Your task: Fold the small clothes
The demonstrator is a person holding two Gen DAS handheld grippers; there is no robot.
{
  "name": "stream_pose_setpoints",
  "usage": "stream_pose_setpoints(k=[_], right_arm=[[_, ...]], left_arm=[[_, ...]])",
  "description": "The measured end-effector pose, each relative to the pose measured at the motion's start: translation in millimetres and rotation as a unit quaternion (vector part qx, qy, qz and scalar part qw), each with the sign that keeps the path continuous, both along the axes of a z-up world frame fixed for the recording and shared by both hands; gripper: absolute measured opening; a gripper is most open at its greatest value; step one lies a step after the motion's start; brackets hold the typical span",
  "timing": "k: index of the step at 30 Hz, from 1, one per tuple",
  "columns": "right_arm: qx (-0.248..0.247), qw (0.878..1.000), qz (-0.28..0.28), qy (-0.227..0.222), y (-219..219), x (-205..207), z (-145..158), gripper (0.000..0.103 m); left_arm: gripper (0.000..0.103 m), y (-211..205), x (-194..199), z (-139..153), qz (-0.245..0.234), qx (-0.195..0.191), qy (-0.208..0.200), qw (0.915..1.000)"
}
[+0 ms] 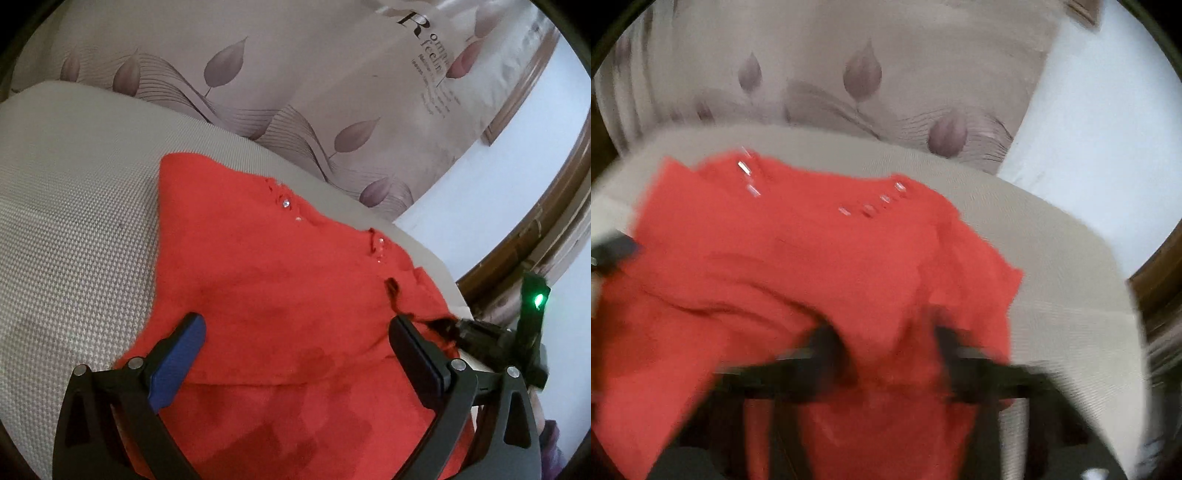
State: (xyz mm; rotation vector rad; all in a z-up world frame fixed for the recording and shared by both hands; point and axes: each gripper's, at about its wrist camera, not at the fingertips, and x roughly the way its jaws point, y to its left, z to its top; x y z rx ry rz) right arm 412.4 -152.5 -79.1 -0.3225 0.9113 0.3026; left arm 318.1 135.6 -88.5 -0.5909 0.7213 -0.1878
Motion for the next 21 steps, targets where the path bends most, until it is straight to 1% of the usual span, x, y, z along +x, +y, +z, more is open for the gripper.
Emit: stream_pose_setpoints(k=[1,2,3,4,5,6,7,8,9,11,13,14,15,16,18,19,21], right_arm=[[0.056,0.998,-0.025,0.001,-17,6,8,0.006],[0.134,0.989,-0.064,0.008,-45,13,17,0.006],[0.222,0.97,-0.101,0.024,-76,18,19,0.006],[0.297,0.946,-0.122,0.046,-103,21,13,0.006],[0.338,0.93,-0.125,0.071,-116,24,4,0.006],[0.362,0.92,-0.121,0.092,-123,26,-5,0.006],[0.378,0.91,-0.12,0.117,-130,26,-18,0.008],[0.385,0.906,-0.121,0.125,-133,25,-24,0.015],[0.413,0.893,-0.114,0.136,-140,25,-31,0.015],[0.438,0.88,-0.118,0.142,-148,24,-37,0.015],[0.462,0.867,-0.12,0.14,-157,24,-39,0.017],[0.474,0.86,-0.124,0.14,-159,23,-40,0.02],[0.481,0.856,-0.128,0.14,-162,23,-41,0.023],[0.484,0.854,-0.132,0.14,-164,25,-41,0.023],[0.48,0.856,-0.133,0.141,-160,32,-42,0.023],[0.473,0.859,-0.134,0.142,-158,36,-41,0.023],[0.454,0.87,-0.134,0.139,-144,42,-35,0.014]], left_arm=[[0.099,0,1,-1,0.0,-0.004,-0.002,1.0],[0.099,0,1,-2,0.0,-0.009,-0.004,1.0],[0.099,2,0,-3,0.001,-0.012,-0.004,0.9999],[0.099,2,0,-3,0.001,-0.012,-0.004,0.9999],[0.099,2,-1,-3,0.002,-0.012,-0.004,0.9999],[0.099,1,1,-3,0.002,-0.01,-0.003,0.9999],[0.099,1,1,-2,0.002,-0.008,-0.001,1.0],[0.099,0,2,-1,0.002,-0.008,-0.001,1.0],[0.099,0,2,-1,0.002,-0.009,-0.001,1.0],[0.099,2,3,-1,0.002,-0.013,-0.002,0.9999],[0.099,2,2,-1,0.003,-0.015,-0.003,0.9999],[0.099,2,2,-1,0.003,-0.014,-0.002,0.9999],[0.099,3,2,-1,0.003,-0.015,-0.003,0.9999],[0.099,3,2,-1,0.003,-0.015,-0.003,0.9999],[0.099,3,-1,-1,0.013,-0.01,-0.003,0.9999],[0.099,4,-2,0,0.022,-0.006,-0.004,0.9997],[0.094,10,-6,1,0.048,-0.004,-0.007,0.9988]])
